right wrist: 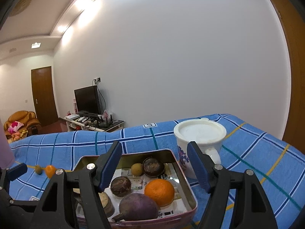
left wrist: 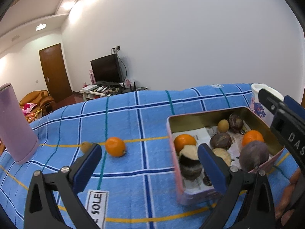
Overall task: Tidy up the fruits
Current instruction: 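Lift both open tools from the tin toward the loose orange and kiwi, then grasp the loose orange on the bedspread with the right tool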
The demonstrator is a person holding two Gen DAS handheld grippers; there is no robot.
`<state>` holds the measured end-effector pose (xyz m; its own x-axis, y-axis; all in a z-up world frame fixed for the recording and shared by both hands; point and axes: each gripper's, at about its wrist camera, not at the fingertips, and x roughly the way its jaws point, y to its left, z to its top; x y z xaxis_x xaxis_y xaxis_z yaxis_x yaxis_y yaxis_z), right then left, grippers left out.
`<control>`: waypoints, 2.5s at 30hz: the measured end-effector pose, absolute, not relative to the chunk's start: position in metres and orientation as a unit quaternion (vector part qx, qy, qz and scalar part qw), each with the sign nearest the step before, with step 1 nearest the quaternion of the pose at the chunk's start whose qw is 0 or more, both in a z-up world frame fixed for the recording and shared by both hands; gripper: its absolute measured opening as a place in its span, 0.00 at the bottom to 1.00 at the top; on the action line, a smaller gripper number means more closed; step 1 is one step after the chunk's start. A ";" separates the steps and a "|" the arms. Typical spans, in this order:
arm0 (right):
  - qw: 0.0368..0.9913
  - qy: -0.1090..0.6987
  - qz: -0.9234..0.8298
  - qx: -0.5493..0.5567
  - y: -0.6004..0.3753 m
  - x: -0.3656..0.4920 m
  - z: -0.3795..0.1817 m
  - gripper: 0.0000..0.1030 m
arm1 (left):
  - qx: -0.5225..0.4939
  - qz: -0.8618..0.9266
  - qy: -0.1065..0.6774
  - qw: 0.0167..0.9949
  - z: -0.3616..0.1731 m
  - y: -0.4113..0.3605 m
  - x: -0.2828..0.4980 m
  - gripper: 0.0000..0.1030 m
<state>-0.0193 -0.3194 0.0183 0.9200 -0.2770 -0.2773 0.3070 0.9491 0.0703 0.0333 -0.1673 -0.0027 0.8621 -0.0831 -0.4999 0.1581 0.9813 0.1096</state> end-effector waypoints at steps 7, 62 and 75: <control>0.978 0.134 -0.146 0.060 -0.303 -0.025 0.018 0.70 | 0.079 -0.056 0.254 0.962 -0.003 -0.149 0.029 0.99; 0.905 0.424 0.020 0.000 -0.101 0.157 -0.055 0.41 | -0.021 0.108 0.370 0.922 -0.034 0.061 0.096 0.99; 0.936 0.351 0.018 0.003 -0.115 0.098 -0.034 0.41 | -0.007 0.083 0.361 0.929 -0.030 0.053 0.094 0.98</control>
